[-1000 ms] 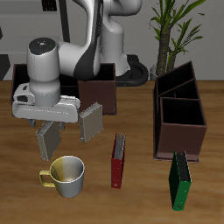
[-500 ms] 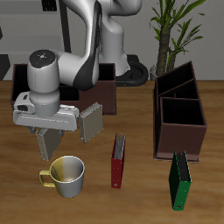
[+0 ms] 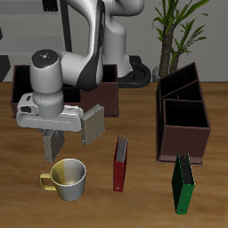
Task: Place the right yellow book into the back desk caddy's back compartment and place the green book into the left desk caddy's back compartment and place the left yellow book into the left desk caddy's left compartment
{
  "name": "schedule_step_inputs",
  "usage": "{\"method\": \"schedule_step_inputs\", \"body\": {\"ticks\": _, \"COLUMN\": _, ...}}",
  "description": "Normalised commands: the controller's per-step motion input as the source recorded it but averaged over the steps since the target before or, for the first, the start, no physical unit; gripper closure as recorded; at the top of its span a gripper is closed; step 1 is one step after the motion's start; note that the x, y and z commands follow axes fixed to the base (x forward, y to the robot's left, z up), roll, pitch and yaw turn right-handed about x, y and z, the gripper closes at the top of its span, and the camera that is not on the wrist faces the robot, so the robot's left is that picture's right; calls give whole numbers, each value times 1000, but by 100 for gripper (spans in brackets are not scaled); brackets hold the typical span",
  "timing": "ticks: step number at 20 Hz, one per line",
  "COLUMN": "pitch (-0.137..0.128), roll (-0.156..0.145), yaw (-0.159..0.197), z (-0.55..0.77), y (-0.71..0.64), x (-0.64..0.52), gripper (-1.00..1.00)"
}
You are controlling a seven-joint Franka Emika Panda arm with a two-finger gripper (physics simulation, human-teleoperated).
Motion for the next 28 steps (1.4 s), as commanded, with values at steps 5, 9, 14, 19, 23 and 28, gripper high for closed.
{"method": "schedule_step_inputs", "body": {"ticks": 5, "pitch": -53, "roll": 4, "yaw": 29, "z": 442, "y": 61, "x": -58, "gripper": 100}}
{"method": "schedule_step_inputs", "body": {"ticks": 9, "pitch": -115, "roll": -21, "yaw": 58, "z": 928, "y": 163, "x": -187, "gripper": 100}}
{"method": "schedule_step_inputs", "body": {"ticks": 14, "pitch": -136, "roll": 21, "yaw": 58, "z": 1261, "y": 135, "x": -409, "gripper": 100}}
{"method": "schedule_step_inputs", "body": {"ticks": 19, "pitch": -70, "roll": 21, "yaw": 84, "z": 685, "y": -63, "x": -489, "gripper": 100}}
{"method": "schedule_step_inputs", "body": {"ticks": 23, "pitch": -38, "roll": 33, "yaw": 74, "z": 401, "y": -259, "x": -535, "gripper": 100}}
{"method": "schedule_step_inputs", "body": {"ticks": 28, "pitch": -28, "roll": 12, "yaw": 48, "z": 332, "y": -211, "x": -571, "gripper": 100}}
